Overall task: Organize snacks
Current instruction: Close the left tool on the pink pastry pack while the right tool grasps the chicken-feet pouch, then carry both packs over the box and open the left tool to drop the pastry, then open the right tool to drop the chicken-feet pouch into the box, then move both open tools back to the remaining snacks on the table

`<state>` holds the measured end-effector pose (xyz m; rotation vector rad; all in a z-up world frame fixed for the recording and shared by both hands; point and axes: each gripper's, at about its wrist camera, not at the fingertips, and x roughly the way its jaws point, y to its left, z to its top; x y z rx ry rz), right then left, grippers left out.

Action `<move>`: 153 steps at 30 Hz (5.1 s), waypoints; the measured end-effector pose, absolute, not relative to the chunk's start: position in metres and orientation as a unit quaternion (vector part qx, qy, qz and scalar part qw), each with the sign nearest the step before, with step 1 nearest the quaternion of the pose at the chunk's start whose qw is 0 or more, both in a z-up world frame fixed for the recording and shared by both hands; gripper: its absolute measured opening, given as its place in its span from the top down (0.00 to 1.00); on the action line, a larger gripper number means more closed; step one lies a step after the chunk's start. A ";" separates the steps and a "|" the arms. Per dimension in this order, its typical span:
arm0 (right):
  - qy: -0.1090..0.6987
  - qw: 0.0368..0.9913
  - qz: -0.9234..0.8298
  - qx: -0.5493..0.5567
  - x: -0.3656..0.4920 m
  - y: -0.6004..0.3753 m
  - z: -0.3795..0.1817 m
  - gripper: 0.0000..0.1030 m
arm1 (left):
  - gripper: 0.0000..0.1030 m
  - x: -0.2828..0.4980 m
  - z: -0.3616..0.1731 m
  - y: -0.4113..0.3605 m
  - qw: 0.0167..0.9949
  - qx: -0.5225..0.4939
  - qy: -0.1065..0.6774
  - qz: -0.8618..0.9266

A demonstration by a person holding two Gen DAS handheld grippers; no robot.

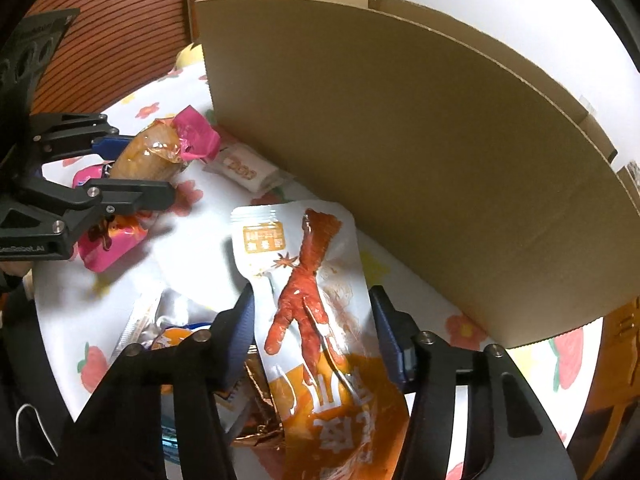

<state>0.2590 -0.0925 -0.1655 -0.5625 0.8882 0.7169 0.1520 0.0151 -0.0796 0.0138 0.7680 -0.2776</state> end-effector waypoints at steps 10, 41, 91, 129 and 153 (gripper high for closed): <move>0.386 0.819 0.335 -0.261 0.242 -0.104 -0.147 0.51 | 0.62 0.142 -0.070 0.015 0.922 0.008 0.361 -0.139; 0.262 0.890 0.295 -0.230 0.220 -0.128 -0.030 0.50 | 0.62 0.165 0.037 0.019 0.951 0.044 0.264 -0.153; 0.307 0.913 0.215 -0.159 0.350 -0.137 -0.038 0.48 | 0.60 0.267 0.019 0.019 0.944 0.053 0.294 -0.143; 0.351 0.897 0.220 -0.151 0.337 -0.146 -0.055 0.28 | 0.60 0.240 0.020 0.006 0.944 0.071 0.284 -0.149; 0.316 0.919 0.213 -0.100 0.200 -0.186 -0.044 0.29 | 0.47 0.135 -0.017 -0.021 0.927 0.073 0.318 -0.183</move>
